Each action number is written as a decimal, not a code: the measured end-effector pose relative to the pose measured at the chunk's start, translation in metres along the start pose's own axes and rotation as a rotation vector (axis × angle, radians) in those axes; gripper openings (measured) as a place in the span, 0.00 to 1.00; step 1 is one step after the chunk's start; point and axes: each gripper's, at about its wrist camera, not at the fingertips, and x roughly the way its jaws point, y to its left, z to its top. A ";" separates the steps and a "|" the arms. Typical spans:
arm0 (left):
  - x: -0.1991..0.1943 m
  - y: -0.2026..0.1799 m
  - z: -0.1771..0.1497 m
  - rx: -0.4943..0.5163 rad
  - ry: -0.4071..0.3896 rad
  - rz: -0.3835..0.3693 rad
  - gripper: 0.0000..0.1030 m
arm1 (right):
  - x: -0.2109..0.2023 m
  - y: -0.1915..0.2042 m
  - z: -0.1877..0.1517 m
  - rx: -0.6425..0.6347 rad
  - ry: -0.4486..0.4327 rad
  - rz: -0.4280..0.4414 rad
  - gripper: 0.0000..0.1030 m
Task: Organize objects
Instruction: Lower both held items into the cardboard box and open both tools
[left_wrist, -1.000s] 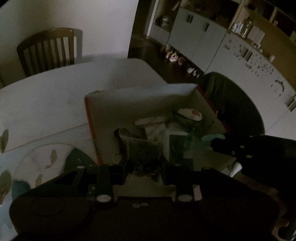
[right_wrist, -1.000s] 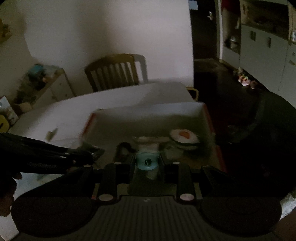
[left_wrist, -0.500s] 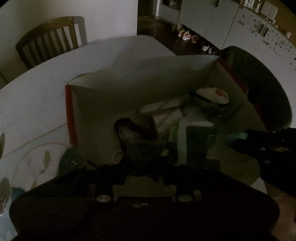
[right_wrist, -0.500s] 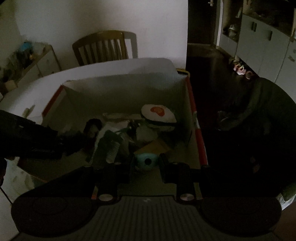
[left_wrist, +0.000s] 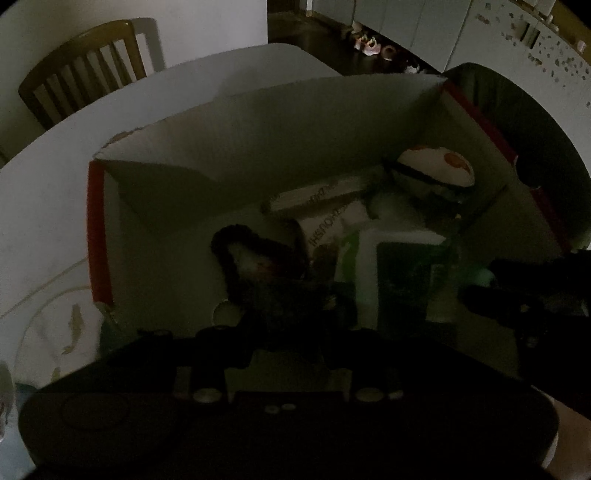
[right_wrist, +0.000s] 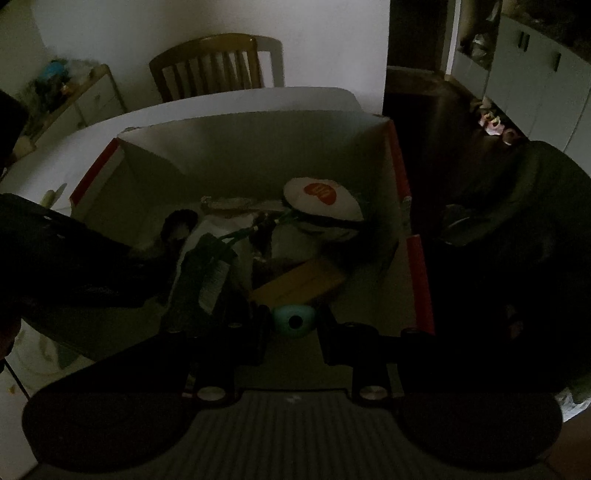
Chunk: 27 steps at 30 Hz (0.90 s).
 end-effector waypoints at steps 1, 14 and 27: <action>0.001 0.000 0.000 -0.001 0.003 0.000 0.32 | 0.001 0.000 0.000 -0.002 0.003 0.000 0.26; 0.016 0.006 0.001 -0.050 0.049 -0.034 0.34 | 0.006 0.000 0.000 0.004 0.019 0.014 0.26; 0.011 0.000 0.001 -0.046 0.037 -0.031 0.54 | -0.003 -0.002 0.001 0.034 -0.005 0.003 0.26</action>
